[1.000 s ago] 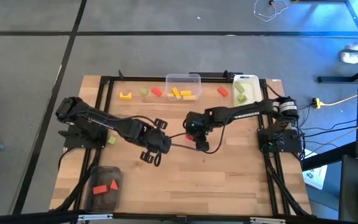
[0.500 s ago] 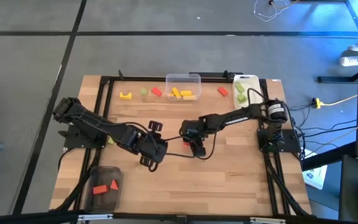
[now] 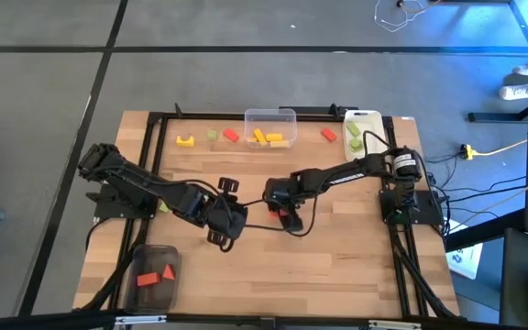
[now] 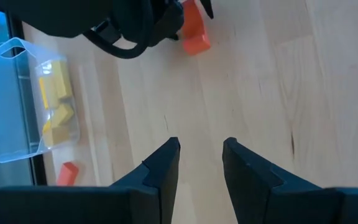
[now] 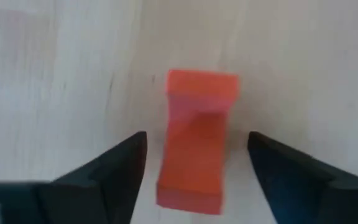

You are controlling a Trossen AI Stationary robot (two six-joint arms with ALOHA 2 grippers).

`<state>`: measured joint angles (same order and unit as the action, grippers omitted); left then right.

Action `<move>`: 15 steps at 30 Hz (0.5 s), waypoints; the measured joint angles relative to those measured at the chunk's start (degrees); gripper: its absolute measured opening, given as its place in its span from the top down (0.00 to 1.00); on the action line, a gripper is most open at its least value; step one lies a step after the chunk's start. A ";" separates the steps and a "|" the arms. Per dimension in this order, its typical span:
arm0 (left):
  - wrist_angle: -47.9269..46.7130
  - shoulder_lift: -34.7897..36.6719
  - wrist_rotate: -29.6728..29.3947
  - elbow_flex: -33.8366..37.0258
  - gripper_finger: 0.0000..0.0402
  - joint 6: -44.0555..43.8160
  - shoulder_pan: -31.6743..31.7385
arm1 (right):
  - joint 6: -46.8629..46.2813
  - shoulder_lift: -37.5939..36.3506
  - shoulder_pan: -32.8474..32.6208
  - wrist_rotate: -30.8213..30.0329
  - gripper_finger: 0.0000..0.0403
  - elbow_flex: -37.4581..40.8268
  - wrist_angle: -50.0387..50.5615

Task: Sort & place blocks by color
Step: Put the orange arched block into the black bin

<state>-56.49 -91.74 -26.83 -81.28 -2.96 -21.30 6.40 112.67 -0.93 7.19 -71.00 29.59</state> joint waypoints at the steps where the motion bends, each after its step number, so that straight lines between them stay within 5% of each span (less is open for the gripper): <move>1: 0.01 0.00 0.00 0.00 0.72 -0.09 0.00 | 0.02 -0.46 -0.11 -0.33 0.29 -0.25 0.16; 9: -0.07 -0.02 0.04 0.00 0.72 -1.82 0.00 | -2.38 -8.45 -0.26 -0.52 0.28 -0.77 3.05; 15: 0.31 -0.02 0.13 0.00 0.72 -1.88 0.27 | -3.44 -18.74 -1.55 -9.96 0.28 -0.77 8.45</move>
<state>-56.18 -91.77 -26.70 -81.28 -4.84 -21.03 2.96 93.93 -2.48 -2.78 -71.77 38.04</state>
